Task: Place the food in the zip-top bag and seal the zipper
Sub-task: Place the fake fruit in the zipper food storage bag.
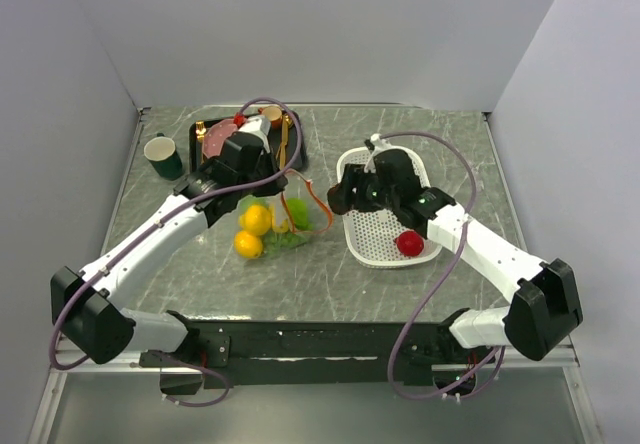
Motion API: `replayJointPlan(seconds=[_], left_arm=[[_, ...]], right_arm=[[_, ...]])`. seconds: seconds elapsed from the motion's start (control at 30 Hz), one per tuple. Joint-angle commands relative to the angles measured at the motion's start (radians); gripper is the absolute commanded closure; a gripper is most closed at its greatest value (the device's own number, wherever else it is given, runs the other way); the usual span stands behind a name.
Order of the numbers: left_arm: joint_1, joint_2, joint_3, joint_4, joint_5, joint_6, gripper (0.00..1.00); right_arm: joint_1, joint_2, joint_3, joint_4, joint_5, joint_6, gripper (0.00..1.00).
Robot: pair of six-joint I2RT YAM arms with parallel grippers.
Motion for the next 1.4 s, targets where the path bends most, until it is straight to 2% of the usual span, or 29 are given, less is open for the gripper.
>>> replayJointPlan(seconds=[0.0,0.17,0.33,0.5,0.6,0.7,0.73,0.8,0.93,1.1,1.23,1.37], left_arm=[[0.002,0.015,0.06,0.04,0.043,-0.009,0.99],[0.002,0.014,0.06,0.025,0.044,-0.006,0.99],[0.002,0.004,0.051,0.059,0.063,-0.023,0.99],[0.002,0.017,0.078,0.034,0.06,-0.017,0.99],[0.002,0.006,0.074,0.036,0.061,-0.013,0.99],[0.002,-0.006,0.069,0.031,0.056,-0.018,0.99],[0.002,-0.009,0.065,0.031,0.055,-0.02,0.99],[0.002,-0.02,0.058,0.037,0.053,-0.023,0.99],[0.002,-0.034,0.052,0.039,0.046,-0.026,0.99],[0.002,-0.057,0.054,0.04,0.026,-0.02,0.99],[0.002,-0.068,0.045,0.029,0.006,-0.015,0.99],[0.002,-0.066,0.032,0.029,0.014,-0.024,0.99]], right_arm=[[0.038,0.021,0.061,0.059,-0.072,0.02,0.5],[0.061,0.05,0.067,0.101,-0.104,0.04,0.5],[0.088,0.176,0.102,0.153,-0.171,0.071,0.5],[0.134,0.263,0.18,0.15,-0.162,0.063,0.48],[0.142,0.314,0.225,0.125,-0.167,0.048,0.41],[0.144,0.331,0.234,0.124,-0.178,0.037,0.29],[0.144,0.332,0.239,0.113,-0.17,0.031,0.22],[0.144,0.326,0.237,0.093,-0.15,0.025,0.16],[0.141,0.285,0.207,0.066,-0.075,0.01,0.04],[0.137,0.187,0.156,0.016,0.078,0.011,0.02],[0.087,0.084,0.098,-0.046,0.338,0.065,0.0],[0.018,-0.002,0.024,-0.095,0.394,0.083,0.0]])
